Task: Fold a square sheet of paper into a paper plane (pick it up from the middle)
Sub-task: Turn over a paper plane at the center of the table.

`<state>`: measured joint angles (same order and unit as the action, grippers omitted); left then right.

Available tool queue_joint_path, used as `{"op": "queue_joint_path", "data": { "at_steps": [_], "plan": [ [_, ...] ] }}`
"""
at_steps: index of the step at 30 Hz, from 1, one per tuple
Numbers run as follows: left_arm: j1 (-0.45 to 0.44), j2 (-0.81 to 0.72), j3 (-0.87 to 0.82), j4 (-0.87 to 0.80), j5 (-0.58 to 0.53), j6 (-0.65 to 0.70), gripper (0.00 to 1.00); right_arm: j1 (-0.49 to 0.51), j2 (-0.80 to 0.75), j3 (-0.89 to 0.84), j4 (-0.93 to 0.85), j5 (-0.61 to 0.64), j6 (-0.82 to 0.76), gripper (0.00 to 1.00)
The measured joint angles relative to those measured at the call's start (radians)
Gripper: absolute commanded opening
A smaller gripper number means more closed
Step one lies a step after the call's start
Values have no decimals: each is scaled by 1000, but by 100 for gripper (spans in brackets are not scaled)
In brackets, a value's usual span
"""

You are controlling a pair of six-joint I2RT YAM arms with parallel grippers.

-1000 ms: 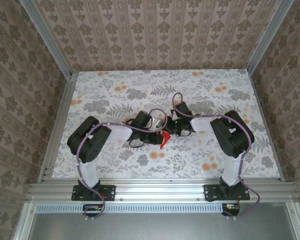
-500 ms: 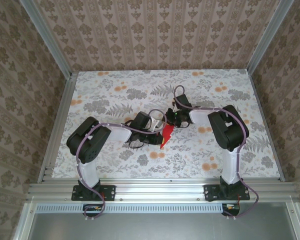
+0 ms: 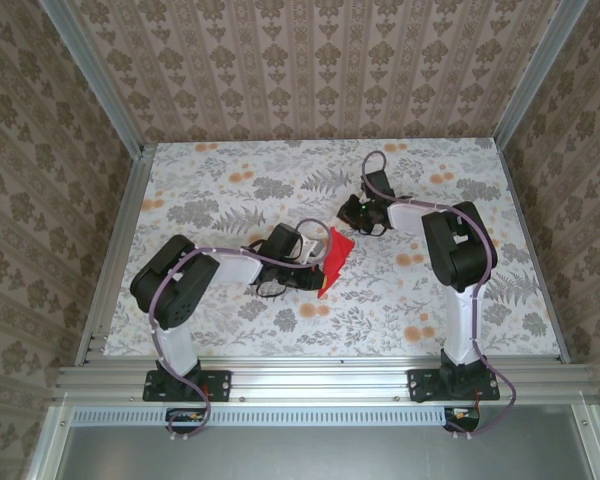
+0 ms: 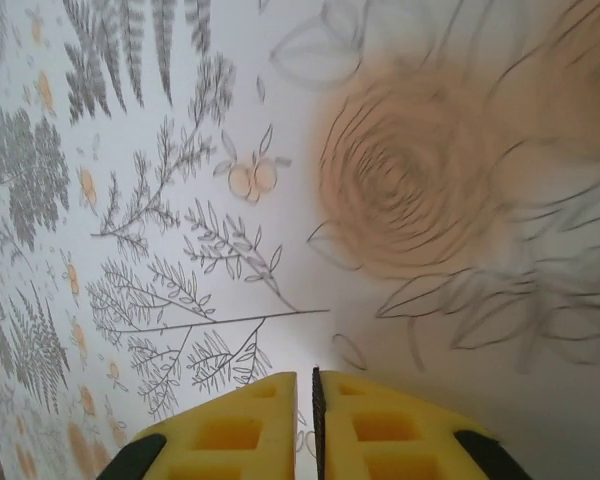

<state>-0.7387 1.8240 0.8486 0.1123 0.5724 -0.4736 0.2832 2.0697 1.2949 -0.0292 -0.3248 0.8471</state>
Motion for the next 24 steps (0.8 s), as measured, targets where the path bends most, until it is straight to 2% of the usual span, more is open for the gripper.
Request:
{"op": "queue_joint_path", "data": {
  "at_steps": [4,7,12,18,24],
  "plan": [
    [0,-40,38,-104,-57,7,36,-4,-148,-40,-56,52,-47,42],
    [-5,-92,84,-177,-117,22,44,-1,-330,-121,-69,98,-75,55],
    [-58,-135,215,-296,-301,74,57,-2,-596,-309,-80,194,-100,72],
    [-152,-61,357,-415,-469,134,61,-9,-784,-519,-145,307,-101,85],
    [-171,92,466,-513,-555,154,57,-22,-925,-597,-174,364,-92,86]
  ]
}}
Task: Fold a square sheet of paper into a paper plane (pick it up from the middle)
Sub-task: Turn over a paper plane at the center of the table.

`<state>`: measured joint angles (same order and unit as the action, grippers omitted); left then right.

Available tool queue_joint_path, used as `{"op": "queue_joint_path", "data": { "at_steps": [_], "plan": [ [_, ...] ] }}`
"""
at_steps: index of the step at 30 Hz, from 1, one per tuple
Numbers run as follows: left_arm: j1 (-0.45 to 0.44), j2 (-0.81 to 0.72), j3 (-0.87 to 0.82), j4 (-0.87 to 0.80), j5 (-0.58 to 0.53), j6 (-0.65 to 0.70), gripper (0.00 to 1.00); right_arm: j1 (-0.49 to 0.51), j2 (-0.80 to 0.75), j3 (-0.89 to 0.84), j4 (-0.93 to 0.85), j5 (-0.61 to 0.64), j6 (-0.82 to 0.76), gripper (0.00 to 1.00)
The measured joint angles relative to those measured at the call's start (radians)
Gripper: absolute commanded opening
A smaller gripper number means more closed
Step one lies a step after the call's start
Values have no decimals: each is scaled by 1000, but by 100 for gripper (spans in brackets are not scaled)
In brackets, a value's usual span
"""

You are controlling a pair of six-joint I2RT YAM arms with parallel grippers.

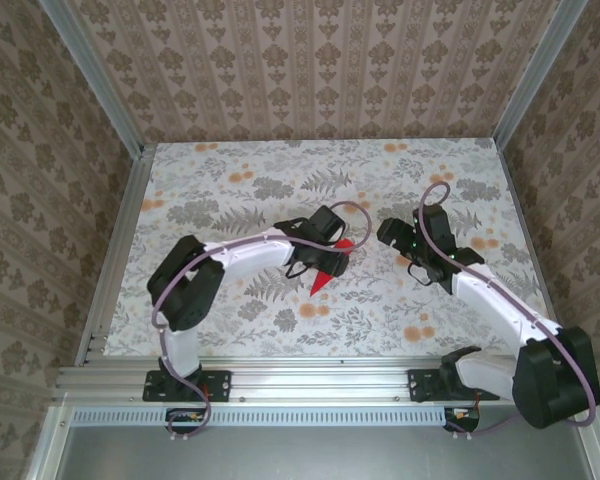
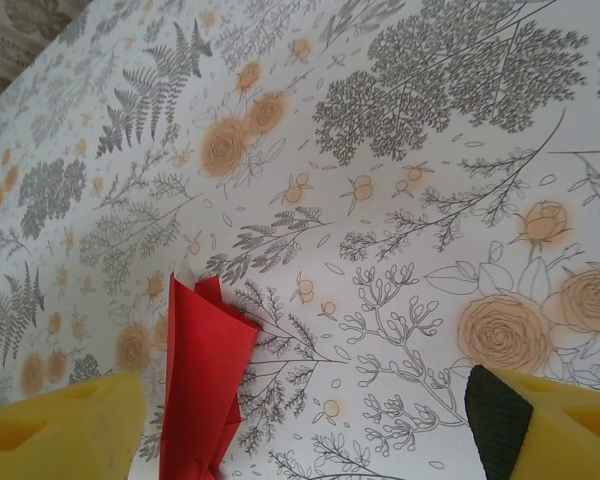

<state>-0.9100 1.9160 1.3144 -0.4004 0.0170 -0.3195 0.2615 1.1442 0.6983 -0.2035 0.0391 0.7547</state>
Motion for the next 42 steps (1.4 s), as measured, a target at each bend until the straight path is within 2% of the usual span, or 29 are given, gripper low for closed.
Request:
{"op": "queue_joint_path", "data": {
  "at_steps": [1,4,6,9,12,18,23,30,35,42],
  "plan": [
    [0,20,14,-13,-10,0,55,0,-9,-2,-4,5,0,86],
    [3,71,57,-56,-44,-2,32,-2,-22,-9,-7,11,0,86],
    [8,83,68,-64,-47,-10,21,-2,-22,-14,-8,11,0,86],
    [26,79,68,-64,-23,-30,11,-2,-21,-20,-11,10,0,85],
    [64,64,54,-33,42,-59,5,-2,-19,-21,-11,4,0,83],
    [170,-24,-71,130,232,-165,1,21,39,-18,-15,-33,-1,75],
    [232,-46,-192,315,341,-298,1,116,126,6,-24,-56,4,72],
    [240,-46,-330,503,387,-463,5,252,264,69,18,-86,37,68],
    [251,-48,-359,560,404,-505,11,307,379,136,33,-107,55,57],
    [260,-79,-380,600,418,-518,9,348,425,191,60,-121,74,38]
  ]
}}
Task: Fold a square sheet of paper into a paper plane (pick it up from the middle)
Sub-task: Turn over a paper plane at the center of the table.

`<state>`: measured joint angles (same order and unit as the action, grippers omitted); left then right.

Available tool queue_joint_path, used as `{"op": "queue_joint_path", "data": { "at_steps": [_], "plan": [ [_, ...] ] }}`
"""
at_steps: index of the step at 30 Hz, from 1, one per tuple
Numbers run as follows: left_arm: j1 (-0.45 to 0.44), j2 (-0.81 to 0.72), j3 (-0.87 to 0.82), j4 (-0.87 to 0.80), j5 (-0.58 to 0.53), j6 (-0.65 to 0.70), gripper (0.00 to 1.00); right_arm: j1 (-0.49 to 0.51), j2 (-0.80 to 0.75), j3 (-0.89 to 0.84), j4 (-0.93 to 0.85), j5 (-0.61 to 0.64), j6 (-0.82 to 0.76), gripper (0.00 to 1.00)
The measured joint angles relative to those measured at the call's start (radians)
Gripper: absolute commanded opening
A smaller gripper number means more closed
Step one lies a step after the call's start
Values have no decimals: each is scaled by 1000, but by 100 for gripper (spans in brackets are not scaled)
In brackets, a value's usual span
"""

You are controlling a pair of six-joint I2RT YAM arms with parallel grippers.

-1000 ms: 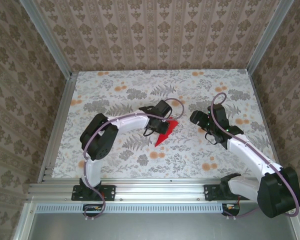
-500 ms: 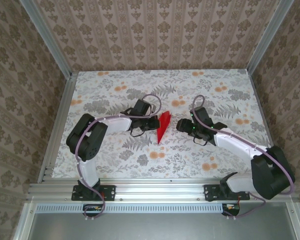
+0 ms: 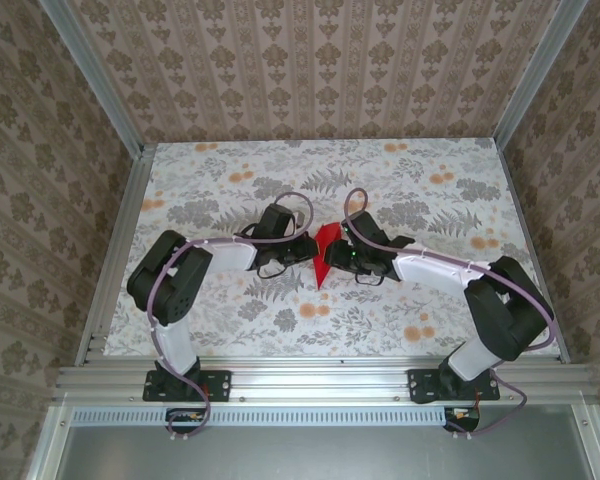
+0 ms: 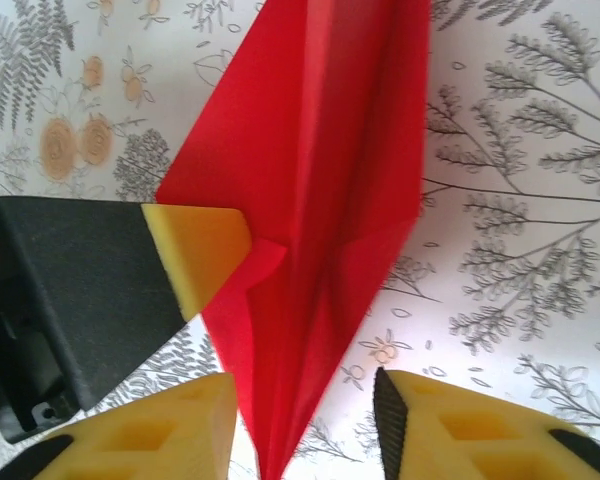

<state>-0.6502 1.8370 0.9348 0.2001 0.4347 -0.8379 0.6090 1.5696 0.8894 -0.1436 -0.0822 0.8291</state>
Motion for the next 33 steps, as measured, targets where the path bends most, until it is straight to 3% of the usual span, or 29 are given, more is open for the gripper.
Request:
{"op": "queue_joint_path", "data": {
  "at_steps": [13,27,33],
  "plan": [
    [4,0,-12,32,31,0,6,8,98,41,31,-25,16,27],
    [16,0,-29,31,29,0,6,23,165,71,51,-58,33,34],
    [18,0,-29,34,29,-1,3,23,164,68,70,-58,34,31]
  ]
}}
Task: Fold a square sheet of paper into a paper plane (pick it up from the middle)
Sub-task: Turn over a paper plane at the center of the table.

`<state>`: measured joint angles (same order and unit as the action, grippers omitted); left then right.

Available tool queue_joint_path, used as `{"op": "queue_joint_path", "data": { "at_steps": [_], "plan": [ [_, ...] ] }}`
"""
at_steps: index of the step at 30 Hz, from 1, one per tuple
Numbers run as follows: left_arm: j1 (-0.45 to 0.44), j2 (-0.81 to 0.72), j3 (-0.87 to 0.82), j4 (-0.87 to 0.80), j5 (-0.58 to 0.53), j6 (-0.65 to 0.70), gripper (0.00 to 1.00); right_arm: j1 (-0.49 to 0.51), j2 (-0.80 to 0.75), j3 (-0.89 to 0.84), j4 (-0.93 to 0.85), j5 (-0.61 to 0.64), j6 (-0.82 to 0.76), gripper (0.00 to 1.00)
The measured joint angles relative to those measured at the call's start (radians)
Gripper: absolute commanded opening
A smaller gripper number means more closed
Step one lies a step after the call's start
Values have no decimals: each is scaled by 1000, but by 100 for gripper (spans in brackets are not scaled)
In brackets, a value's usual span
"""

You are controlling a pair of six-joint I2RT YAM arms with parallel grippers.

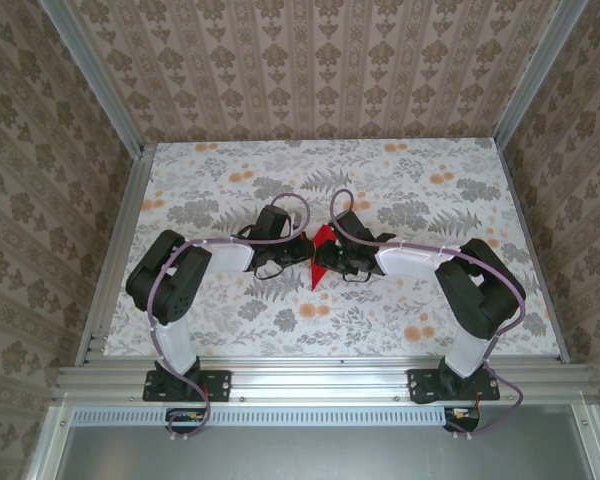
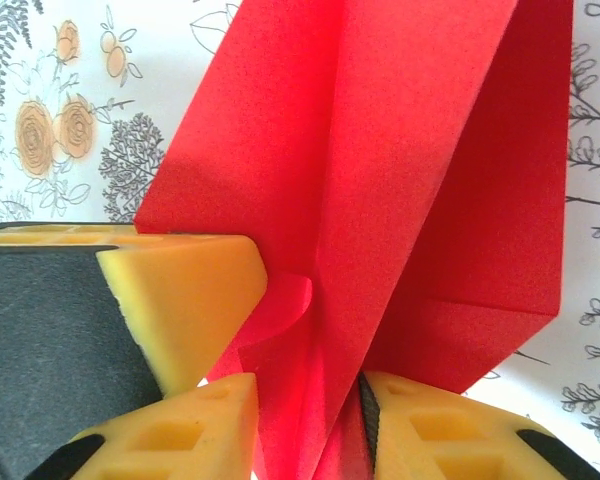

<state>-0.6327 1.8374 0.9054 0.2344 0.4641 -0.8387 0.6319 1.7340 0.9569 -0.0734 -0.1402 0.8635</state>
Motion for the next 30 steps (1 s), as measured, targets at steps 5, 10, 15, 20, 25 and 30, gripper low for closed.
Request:
{"op": "queue_joint_path", "data": {
  "at_steps": [5,10,15,20,25,30],
  "plan": [
    [6,0,-2,6,11,-10,1,1,-4,-16,33,-3,0,31],
    [13,0,-3,23,41,-32,0,5,-29,-73,95,-10,0,34],
    [15,0,-3,51,69,-48,0,16,-37,-108,136,-33,-1,32],
    [26,2,-3,60,83,-59,0,19,-37,-110,153,-34,-3,31],
    [27,3,-3,60,83,-59,0,19,-37,-116,180,-34,-14,39],
    [32,15,-3,59,84,-59,0,19,-37,-135,210,-34,-23,43]
  ]
}}
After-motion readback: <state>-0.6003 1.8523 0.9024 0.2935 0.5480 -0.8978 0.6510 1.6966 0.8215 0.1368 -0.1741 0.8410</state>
